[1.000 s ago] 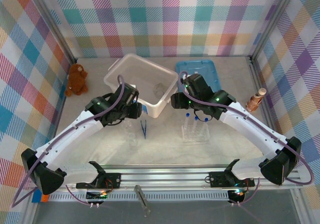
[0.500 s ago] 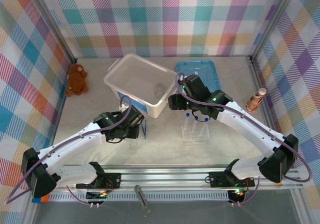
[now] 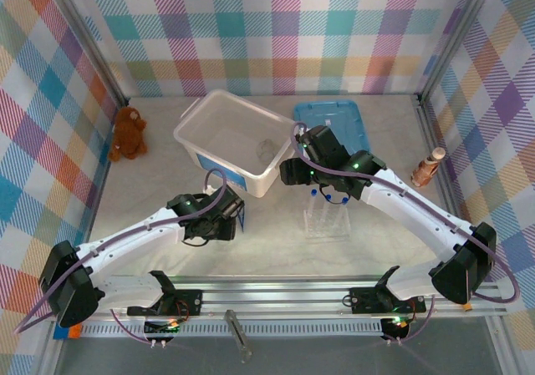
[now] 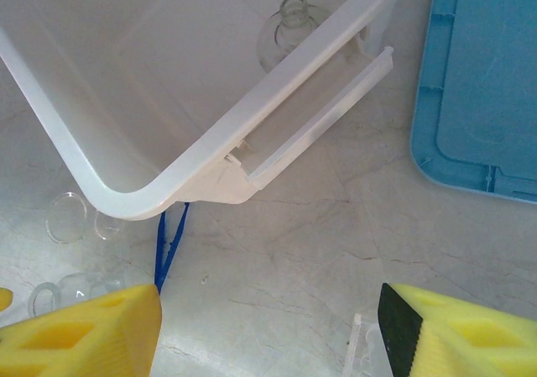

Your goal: Organize the chemistry lab equipment

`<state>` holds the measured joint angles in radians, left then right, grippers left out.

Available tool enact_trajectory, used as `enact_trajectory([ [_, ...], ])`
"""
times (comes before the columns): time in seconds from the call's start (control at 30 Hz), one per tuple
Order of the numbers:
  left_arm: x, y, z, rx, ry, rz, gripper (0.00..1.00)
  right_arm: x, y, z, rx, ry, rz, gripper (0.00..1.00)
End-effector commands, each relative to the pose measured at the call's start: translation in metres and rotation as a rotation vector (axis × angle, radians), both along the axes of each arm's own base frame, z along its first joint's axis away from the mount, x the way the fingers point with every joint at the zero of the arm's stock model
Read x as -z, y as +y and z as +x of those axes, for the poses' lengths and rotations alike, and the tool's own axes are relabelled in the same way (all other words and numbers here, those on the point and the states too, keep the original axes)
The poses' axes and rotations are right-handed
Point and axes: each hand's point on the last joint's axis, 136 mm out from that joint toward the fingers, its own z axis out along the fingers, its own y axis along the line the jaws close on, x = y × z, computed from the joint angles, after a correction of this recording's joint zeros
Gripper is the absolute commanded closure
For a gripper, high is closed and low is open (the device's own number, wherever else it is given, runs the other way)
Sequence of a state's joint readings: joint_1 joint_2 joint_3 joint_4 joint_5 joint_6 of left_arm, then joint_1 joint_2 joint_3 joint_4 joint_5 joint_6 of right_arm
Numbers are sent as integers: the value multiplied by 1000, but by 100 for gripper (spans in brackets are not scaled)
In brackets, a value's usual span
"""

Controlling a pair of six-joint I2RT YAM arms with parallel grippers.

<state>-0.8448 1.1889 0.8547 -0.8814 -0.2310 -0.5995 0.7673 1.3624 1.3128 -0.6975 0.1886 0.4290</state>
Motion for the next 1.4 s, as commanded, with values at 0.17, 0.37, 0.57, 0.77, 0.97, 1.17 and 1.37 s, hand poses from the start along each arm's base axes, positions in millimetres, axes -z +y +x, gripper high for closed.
enact_trajectory([
  [0.17, 14, -4, -3, 3, 32, 15, 46, 2, 3, -2, -10, -2, 11, 32],
  [0.37, 20, 4, -3, -12, 40, 47, 46, 4, 3, -3, -9, 3, 13, 33],
  [0.57, 23, 6, -2, -17, 46, 46, 49, 5, 4, -3, -9, 3, 12, 35],
  [0.77, 25, 3, -1, -10, 51, 38, 54, 6, 5, -3, -10, 6, 15, 41],
  [0.97, 26, 3, 4, -8, 47, 48, 54, 7, 5, -4, -10, 8, 17, 42],
  [1.17, 24, 1, 7, -10, 42, 36, 57, 10, 5, -4, -11, 11, 12, 43],
  [1.37, 23, 1, 8, -9, 36, 39, 59, 11, 7, -2, -13, 13, 18, 45],
])
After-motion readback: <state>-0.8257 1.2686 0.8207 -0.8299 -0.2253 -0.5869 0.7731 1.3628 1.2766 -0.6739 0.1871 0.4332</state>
